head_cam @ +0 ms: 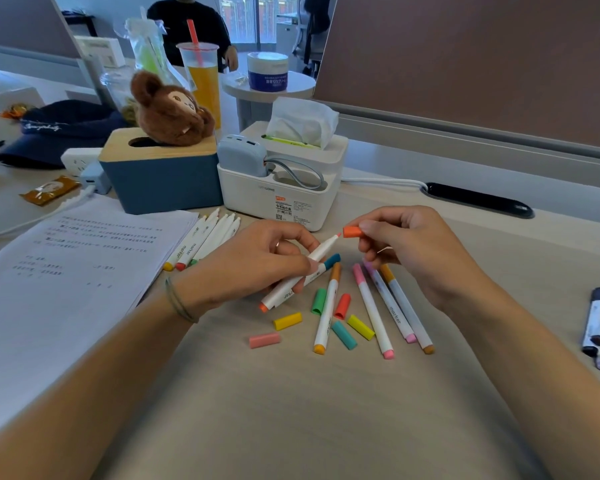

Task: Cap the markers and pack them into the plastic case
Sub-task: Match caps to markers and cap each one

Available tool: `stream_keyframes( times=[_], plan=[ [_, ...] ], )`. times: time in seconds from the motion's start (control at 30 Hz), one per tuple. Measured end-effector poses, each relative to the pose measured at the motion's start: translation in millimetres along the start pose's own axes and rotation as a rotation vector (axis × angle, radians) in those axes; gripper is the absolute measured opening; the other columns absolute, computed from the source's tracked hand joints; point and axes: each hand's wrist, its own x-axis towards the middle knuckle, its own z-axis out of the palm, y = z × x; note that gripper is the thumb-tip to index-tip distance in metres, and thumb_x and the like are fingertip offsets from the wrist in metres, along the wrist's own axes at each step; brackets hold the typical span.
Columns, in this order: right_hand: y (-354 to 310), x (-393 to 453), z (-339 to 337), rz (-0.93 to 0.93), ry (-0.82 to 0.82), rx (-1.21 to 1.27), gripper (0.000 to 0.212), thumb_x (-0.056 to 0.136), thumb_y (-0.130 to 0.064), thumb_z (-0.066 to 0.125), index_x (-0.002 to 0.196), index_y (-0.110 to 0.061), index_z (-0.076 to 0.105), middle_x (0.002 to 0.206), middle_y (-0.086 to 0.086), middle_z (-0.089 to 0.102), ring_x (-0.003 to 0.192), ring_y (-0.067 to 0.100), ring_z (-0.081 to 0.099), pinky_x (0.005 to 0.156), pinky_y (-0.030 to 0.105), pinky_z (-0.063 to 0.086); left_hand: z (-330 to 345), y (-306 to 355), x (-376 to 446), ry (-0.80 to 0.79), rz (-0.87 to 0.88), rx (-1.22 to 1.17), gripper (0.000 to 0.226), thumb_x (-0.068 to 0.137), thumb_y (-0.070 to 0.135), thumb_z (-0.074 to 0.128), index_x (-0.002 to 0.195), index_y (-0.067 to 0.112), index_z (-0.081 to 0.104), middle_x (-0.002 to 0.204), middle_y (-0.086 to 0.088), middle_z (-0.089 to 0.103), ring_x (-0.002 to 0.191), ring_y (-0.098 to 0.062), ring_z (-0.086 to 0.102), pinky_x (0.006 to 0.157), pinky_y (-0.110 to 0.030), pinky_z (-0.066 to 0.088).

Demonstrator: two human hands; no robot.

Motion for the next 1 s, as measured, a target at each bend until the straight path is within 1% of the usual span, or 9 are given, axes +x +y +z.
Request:
stream_keyframes(
  times=[0.17,0.3,0.37,0.43,0.53,0.67,0.8,0.9,1.0],
  plan=[
    [-4.3,-3.4,5.1,-0.036,-0.026,0.011,0.018,0.099,-0.005,0.060,0.101,-0.009,0.077,0.071,0.005,0.072,0.064,0.013,0.065,0.064,0.022,0.058,0.4,-0.3,-1.7,-0.020,0.060,-0.014,0.015,0.091,0.023,0.069,0.106,0.028,0.068,0.076,-0.002,0.076,0.075,-0.015,0.073,0.076,-0.026,0.057],
    [-4.9,-7.2,13.9,-0.064,0.068,0.127,0.009,0.093,-0.003,0.070,0.101,-0.004,0.069,0.077,0.010,0.078,0.070,0.022,0.075,0.065,0.027,0.062,5.9,-2.2,-1.3,0.043,0.088,-0.044,0.015,0.084,0.030,0.077,0.098,0.025,0.073,0.076,-0.009,0.075,0.078,-0.029,0.071,0.068,-0.025,0.058],
    [-3.3,-10.1,20.4,-0.091,0.091,0.100,0.014,0.091,-0.006,0.073,0.103,-0.009,0.068,0.078,0.010,0.078,0.074,0.026,0.076,0.070,0.036,0.063,10.2,-3.4,-0.6,0.079,0.085,-0.097,0.020,0.080,0.030,0.081,0.093,0.016,0.075,0.076,-0.012,0.075,0.076,-0.032,0.071,0.065,-0.028,0.059],
    [-2.7,-13.6,26.9,-0.098,0.076,-0.002,0.026,0.089,-0.013,0.076,0.110,-0.020,0.063,0.077,0.005,0.078,0.073,0.023,0.076,0.074,0.045,0.064,13.7,-4.5,-0.4,0.107,0.073,-0.124,0.028,0.076,0.030,0.083,0.090,0.008,0.074,0.075,-0.012,0.076,0.072,-0.031,0.073,0.064,-0.029,0.060],
    [-3.4,-18.7,37.2,-0.093,0.069,-0.115,0.041,0.085,-0.020,0.081,0.114,-0.032,0.054,0.076,-0.002,0.077,0.067,0.016,0.074,0.069,0.041,0.064,16.4,-4.8,-1.3,0.138,0.058,-0.118,0.037,0.068,0.035,0.085,0.083,0.004,0.071,0.069,-0.010,0.075,0.065,-0.029,0.072,0.065,-0.031,0.059],
    [-2.8,-20.3,41.9,-0.136,0.128,-0.130,0.047,0.080,-0.011,0.084,0.109,-0.029,0.051,0.071,0.003,0.074,0.061,0.014,0.070,0.064,0.038,0.063,18.7,0.0,-3.3,0.140,0.044,-0.093,0.048,0.058,0.043,0.083,0.083,0.004,0.069,0.068,-0.010,0.075,0.068,-0.033,0.073,0.070,-0.041,0.062],
    [-2.4,-21.0,39.3,-0.168,0.155,-0.135,0.047,0.077,0.000,0.084,0.103,-0.024,0.052,0.066,0.008,0.070,0.059,0.020,0.068,0.061,0.042,0.062,22.8,3.6,-5.6,0.139,0.053,-0.069,0.033,0.069,0.032,0.086,0.080,0.007,0.068,0.065,-0.008,0.074,0.062,-0.028,0.073,0.067,-0.043,0.064],
    [-3.4,-20.2,35.8,-0.192,0.155,-0.118,0.043,0.080,-0.001,0.082,0.104,-0.023,0.055,0.065,0.008,0.071,0.057,0.021,0.067,0.060,0.039,0.061,25.0,4.1,-5.0,0.158,0.064,-0.114,0.027,0.074,0.027,0.085,0.081,0.008,0.068,0.065,-0.009,0.073,0.063,-0.031,0.072,0.065,-0.043,0.064],
    [-6.1,-12.3,21.6,-0.169,0.112,-0.065,0.030,0.087,-0.006,0.075,0.108,-0.024,0.062,0.067,0.012,0.073,0.056,0.021,0.067,0.066,0.042,0.060,24.5,4.7,-4.5,0.155,0.077,-0.167,0.022,0.080,0.027,0.081,0.087,0.008,0.072,0.070,-0.013,0.074,0.064,-0.034,0.071,0.062,-0.034,0.061]
  ],
)
